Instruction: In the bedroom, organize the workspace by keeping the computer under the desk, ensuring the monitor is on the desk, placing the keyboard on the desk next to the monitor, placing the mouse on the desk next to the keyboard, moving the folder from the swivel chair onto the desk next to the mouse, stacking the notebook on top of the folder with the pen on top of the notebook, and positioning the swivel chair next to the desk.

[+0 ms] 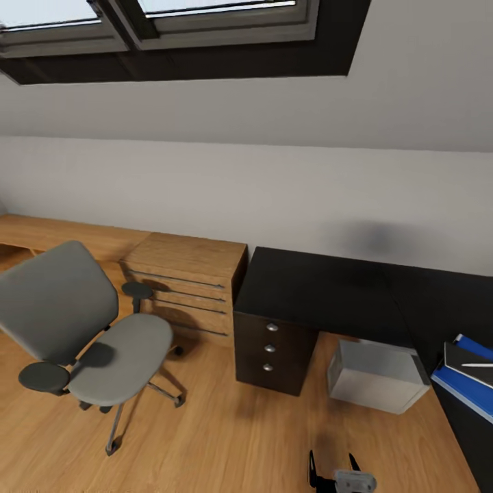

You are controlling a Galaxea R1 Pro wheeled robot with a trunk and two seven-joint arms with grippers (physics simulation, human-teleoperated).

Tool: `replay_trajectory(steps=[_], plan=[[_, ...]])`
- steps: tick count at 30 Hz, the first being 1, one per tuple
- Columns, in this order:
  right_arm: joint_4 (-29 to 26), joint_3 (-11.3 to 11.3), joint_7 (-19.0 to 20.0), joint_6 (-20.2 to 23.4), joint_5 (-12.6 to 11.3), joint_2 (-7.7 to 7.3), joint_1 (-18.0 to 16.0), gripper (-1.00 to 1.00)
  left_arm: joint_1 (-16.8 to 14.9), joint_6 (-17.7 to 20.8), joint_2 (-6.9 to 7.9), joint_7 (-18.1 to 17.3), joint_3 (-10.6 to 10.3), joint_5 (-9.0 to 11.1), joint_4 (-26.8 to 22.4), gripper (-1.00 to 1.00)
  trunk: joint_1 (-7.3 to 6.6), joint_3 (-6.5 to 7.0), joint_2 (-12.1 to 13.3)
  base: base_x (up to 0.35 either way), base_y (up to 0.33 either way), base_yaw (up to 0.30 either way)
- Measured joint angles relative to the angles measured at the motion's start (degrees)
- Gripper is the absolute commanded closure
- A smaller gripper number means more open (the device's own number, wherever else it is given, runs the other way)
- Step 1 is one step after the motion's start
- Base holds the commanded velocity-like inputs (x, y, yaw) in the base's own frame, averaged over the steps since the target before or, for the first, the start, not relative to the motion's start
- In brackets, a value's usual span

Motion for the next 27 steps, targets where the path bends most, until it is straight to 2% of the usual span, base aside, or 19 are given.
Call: replay_trajectory(steps=[1, 2, 3, 6, 7, 8, 13, 14, 15, 17, 18, 19, 22, 27], plan=[[-0.05, -0.2, 0.01, -0.43, -0.2, -1.44, 0.04, -1.0, 0.0, -3.27, -0.01, -0.01, 0.08, 0.05, -0.01, -1.0, 0.0, 0.06, 0.0, 0.0, 0.0, 0.22], [-0.07, 0.1, -0.01, -0.61, 0.16, -1.9, 0.05, -1.0, 0.0, -4.61, -0.03, -0.01, 0.09, 0.11, -0.01, -1.0, 0.0, 0.12, 0.0, 0.0, 0.0, 0.227], [-0.1, -0.02, -0.15, -1.19, 0.06, -2.68, 0.07, -1.0, 0.0, -8.5, -0.06, -0.02, 0.16, 0.24, 0.02, -1.0, 0.0, 0.18, 0.0, 0.0, 0.0, 0.228], [-0.12, 0.2, -0.61, -1.19, 0.27, -3.08, 0.08, -1.0, 0.0, -12.58, -0.07, -0.02, 0.2, 0.43, 0.07, -1.0, 0.0, 0.35, 0.0, 0.0, 0.0, 0.23], [-0.12, 0.21, -1.03, -1.19, 0.26, -3.18, 0.08, -1.0, 0.0, -15.19, -0.08, 0.07, 0.22, 0.55, 0.15, -1.0, 0.0, 0.4, 0.0, 0.0, 0.0, 0.247], [-0.16, 0.12, -2.29, -1.19, 0.19, -3.41, 0.08, -1.0, 0.03, -25.19, -0.81, 0.33, 0.26, 0.69, 2.49, -1.0, 0.0, 0.45, 0.0, 0.0, 0.0, 0.25], [-0.15, 0.32, -2.66, -1.18, 0.33, -3.37, 0.08, -1.0, 0.02, -38.91, -2.89, 0.18, 0.25, 0.71, 7.43, -1.0, 0.0, 0.63, 0.0, 0.0, 0.0, 0.265], [-0.13, 0.46, -2.69, -1.17, 0.25, -3.08, 0.08, -1.0, 0.02, -43.74, -3.6, 0.06, 0.23, 0.73, 9.02, -1.0, 0.0, 0.65, 0.0, 0.0, 0.0, 0.275], [-0.1, 0.56, -2.7, -1.15, 0.21, -2.54, 0.08, -1.0, 0.02, -45.09, -4.03, 0.01, 0.23, 0.75, 9.76, -1.0, 0.0, 0.68, 0.0, 0.0, 0.0, 0.275], [-0.06, 0.48, -2.74, -1.16, 0.09, -1.68, 0.09, -1.0, 0.02, -45.15, -4.34, -0.02, 0.27, 0.77, 10.24, -1.0, 0.0, 0.74, 0.0, 0.0, 0.0, 0.276], [-0.03, 0.65, -2.82, -1.09, 0.24, -0.39, 0.1, -1.0, 0.02, -45.15, -4.59, -0.05, 0.29, 0.78, 10.66, -1.0, 0.0, 0.76, 0.0, 0.0, 0.0, 0.277], [0.02, 0.43, -2.84, -1.15, -0.03, 0.27, 0.16, -1.0, 0.02, -45.15, -4.7, -0.06, 0.3, 0.79, 10.81, -1.0, 0.0, 0.79, 0.0, 0.0, 0.0, 0.278], [0.06, 0.25, -2.87, -1.18, -0.37, 0.96, 0.34, -1.0, 0.02, -45.15, -4.79, -0.07, 0.32, 0.78, 11.0, -1.0, 0.0, 0.87, 0.0, 0.0, 0.0, 0.278], [0.03, 0.07, -2.84, -1.2, -1.8, 1.05, 0.43, -1.0, 0.02, -45.15, -4.75, -0.28, 0.33, 0.79, 11.07, -1.0, 0.0, 0.99, 0.0, 0.0, 0.0, 0.279]])
